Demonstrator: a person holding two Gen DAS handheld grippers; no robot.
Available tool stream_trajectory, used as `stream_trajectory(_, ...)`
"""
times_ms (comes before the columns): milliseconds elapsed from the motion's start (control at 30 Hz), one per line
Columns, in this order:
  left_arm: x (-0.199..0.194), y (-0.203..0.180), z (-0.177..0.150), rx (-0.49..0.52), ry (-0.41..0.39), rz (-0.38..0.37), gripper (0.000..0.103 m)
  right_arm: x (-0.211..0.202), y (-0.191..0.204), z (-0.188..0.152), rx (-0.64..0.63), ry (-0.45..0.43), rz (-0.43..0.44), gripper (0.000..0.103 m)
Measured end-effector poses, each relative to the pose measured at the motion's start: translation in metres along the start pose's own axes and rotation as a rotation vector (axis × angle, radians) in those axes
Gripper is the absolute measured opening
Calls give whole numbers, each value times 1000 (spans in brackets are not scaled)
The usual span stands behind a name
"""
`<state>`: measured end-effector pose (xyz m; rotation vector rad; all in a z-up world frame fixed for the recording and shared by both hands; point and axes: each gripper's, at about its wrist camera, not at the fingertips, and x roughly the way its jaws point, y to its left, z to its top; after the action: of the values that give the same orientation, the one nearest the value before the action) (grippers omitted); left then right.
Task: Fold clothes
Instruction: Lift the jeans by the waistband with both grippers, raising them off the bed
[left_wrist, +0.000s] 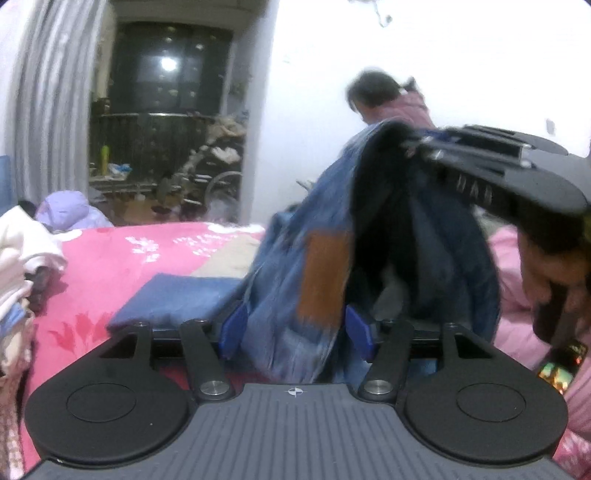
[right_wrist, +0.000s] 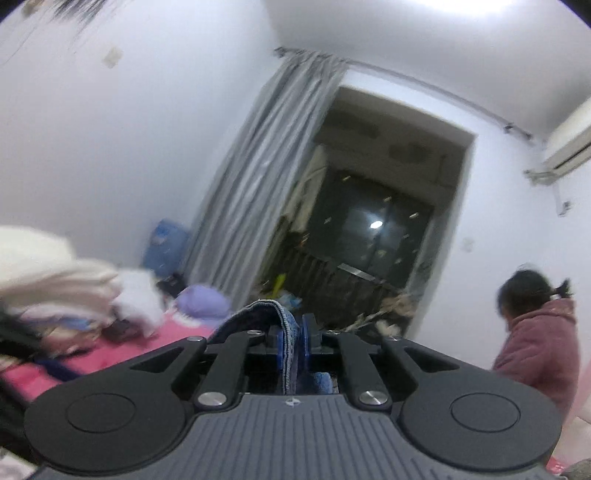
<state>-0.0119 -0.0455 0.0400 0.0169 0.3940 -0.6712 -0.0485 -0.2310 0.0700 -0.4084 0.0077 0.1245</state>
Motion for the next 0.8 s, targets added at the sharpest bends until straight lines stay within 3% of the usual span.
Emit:
stream_trajectory(200,29,-1,-19,41,61,73,60,-9,15,-11,21,70,49,11)
stream_trajectory(467,54,28,-50,-23,172,166,59,-12,2,-7,71,63,31,11)
stream_trajectory(567,62,32,-57,15,195,210,59,-12,-1,-11,104,72,50,11)
stream_trajectory(800,94,10,-83,116,271,146,52,-11,1,-20,104,65,60,11)
